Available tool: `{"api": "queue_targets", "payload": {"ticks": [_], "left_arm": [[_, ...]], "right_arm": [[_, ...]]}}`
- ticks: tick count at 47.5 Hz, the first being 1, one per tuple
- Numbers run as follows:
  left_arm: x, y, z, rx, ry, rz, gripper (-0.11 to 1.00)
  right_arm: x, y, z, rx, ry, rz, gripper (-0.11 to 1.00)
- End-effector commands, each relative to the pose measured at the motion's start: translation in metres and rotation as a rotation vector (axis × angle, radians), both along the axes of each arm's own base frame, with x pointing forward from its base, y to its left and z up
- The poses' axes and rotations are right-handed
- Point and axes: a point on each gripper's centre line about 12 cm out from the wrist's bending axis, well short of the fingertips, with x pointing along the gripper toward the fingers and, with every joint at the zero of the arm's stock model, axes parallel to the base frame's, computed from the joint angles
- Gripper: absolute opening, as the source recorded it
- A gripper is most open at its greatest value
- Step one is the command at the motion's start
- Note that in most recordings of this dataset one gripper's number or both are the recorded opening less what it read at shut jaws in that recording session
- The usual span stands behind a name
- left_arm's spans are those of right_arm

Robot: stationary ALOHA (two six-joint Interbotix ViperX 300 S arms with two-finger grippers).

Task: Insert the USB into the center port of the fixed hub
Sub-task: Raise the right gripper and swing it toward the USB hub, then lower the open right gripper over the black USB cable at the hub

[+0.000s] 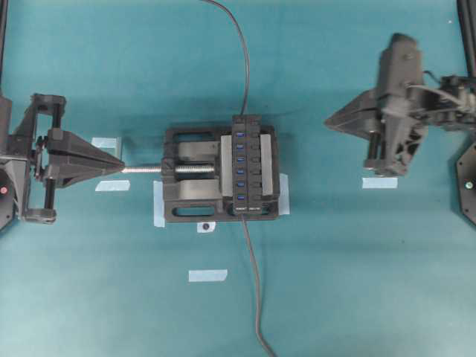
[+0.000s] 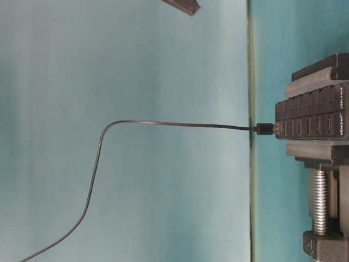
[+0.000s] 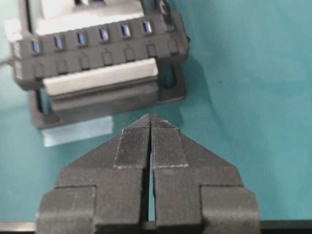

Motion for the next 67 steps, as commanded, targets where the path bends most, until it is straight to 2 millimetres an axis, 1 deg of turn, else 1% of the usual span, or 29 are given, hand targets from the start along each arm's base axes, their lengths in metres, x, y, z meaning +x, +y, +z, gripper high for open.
{"api": "queue_targets", "payload": {"ticks": [1, 14, 34, 53, 67], "left_arm": [[0.004, -0.001, 0.012, 0.001, -0.032, -0.004, 0.00], [0.004, -0.001, 0.009, 0.003, 0.000, -0.005, 0.00], [0.003, -0.002, 0.006, 0.004, 0.035, -0.010, 0.00], [0.003, -0.002, 0.005, 0.001, 0.038, -0.009, 0.00], [0.007, -0.003, 0.001, 0.003, 0.057, -0.012, 0.00]], "right_arm": [[0.012, -0.004, 0.008, -0.008, -0.019, -0.003, -0.02], [0.034, -0.010, -0.003, -0.034, 0.003, 0.011, -0.02], [0.062, -0.023, -0.023, -0.034, 0.054, 0.000, -0.02], [0.076, -0.026, -0.036, -0.027, 0.090, 0.000, -0.02], [0.086, -0.030, -0.034, -0.030, 0.080, -0.003, -0.02]]}}
